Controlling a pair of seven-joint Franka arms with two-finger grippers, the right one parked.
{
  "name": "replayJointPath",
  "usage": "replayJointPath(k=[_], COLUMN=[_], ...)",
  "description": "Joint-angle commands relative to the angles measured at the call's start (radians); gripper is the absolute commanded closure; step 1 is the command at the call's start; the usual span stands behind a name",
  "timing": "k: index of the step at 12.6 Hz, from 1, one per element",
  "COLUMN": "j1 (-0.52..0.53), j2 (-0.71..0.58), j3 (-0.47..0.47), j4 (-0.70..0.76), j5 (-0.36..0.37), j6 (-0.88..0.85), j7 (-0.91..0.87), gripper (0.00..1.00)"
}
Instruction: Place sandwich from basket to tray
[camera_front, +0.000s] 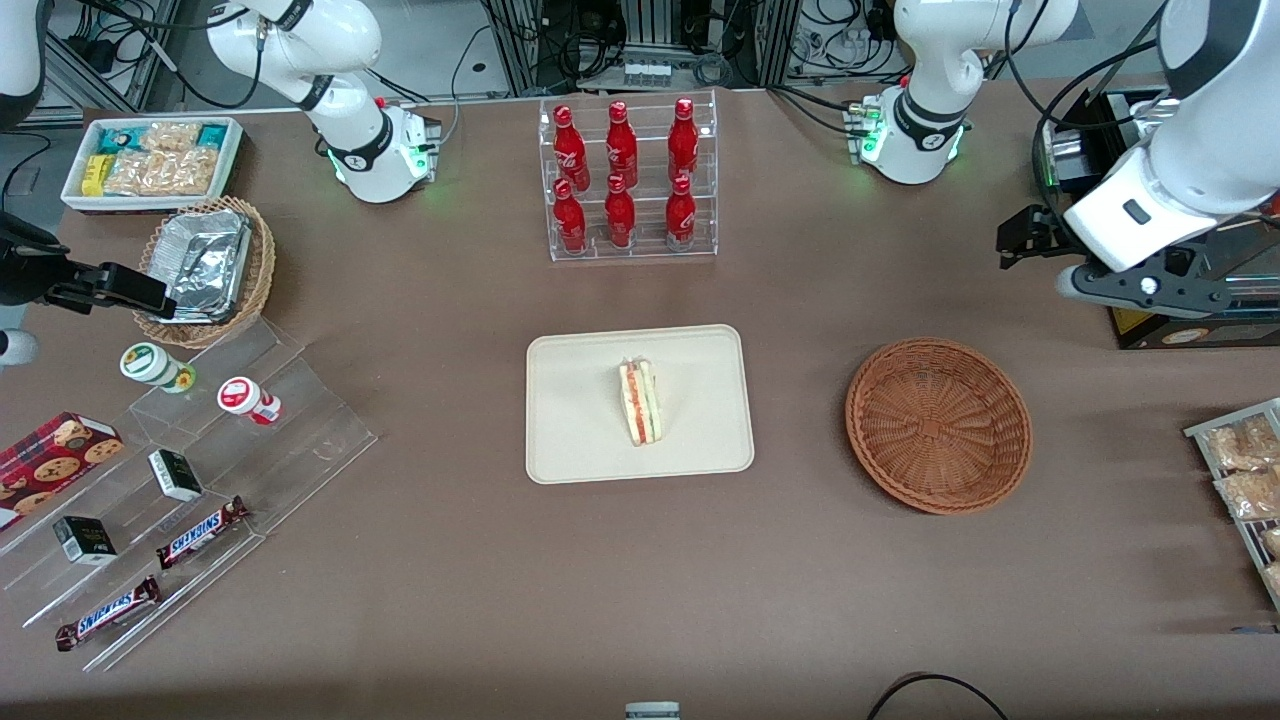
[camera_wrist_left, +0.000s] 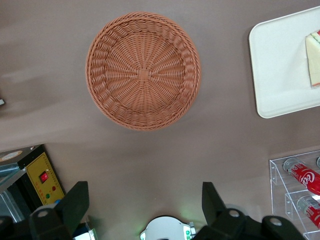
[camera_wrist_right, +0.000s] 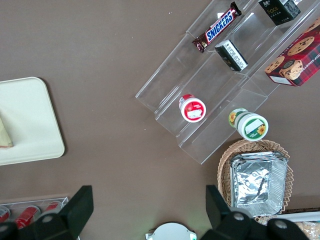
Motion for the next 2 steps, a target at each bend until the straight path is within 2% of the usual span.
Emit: replayJointPath(k=[1, 2], j1=[0.010, 0.010], j2=[-0.042, -0.045], j3=[0.016, 0.022], j4=[-0.014, -0.014], j5=[0.004, 0.006], j6=[-0.020, -0.023], j7=[0.021, 0.021], gripper=[0.00, 0.00])
